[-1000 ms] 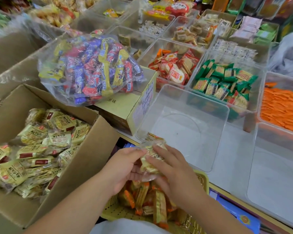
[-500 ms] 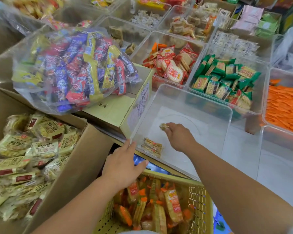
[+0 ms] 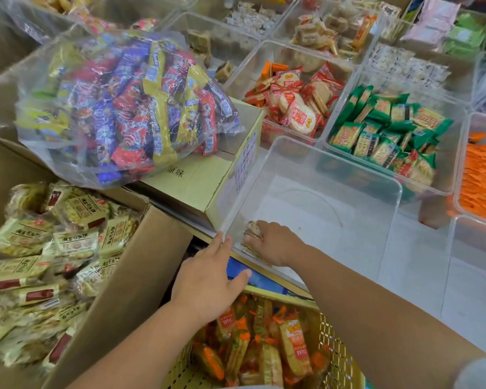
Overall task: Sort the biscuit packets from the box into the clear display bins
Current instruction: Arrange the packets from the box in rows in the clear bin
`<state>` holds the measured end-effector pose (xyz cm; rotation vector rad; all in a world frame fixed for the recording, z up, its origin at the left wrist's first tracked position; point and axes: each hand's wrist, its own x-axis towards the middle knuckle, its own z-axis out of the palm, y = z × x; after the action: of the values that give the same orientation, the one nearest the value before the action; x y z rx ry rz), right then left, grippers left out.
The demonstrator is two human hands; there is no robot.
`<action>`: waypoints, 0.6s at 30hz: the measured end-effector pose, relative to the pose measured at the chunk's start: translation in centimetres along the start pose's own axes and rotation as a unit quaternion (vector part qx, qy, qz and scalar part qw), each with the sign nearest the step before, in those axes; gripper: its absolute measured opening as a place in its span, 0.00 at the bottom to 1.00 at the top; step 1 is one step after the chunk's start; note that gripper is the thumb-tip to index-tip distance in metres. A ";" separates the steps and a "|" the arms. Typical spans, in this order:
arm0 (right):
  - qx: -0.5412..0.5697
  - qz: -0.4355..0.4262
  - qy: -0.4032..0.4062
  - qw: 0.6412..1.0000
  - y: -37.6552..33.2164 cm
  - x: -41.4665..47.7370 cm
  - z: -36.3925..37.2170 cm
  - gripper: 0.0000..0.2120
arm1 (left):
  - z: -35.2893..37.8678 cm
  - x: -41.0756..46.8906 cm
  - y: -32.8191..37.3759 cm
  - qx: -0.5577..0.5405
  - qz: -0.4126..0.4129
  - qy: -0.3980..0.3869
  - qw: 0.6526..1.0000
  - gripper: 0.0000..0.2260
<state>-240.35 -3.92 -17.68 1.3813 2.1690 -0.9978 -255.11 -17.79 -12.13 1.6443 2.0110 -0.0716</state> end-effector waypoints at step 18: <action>0.097 -0.001 0.119 0.988 -3.7 -7.7 0.1 0.30 | -4.3 -14.6 -7.9 -0.167 -0.003 0.218 0.962 0.28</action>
<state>-240.29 -9.77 -11.47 1.6634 2.2903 -1.1200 -262.30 -31.27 -4.42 1.5267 2.1878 0.6460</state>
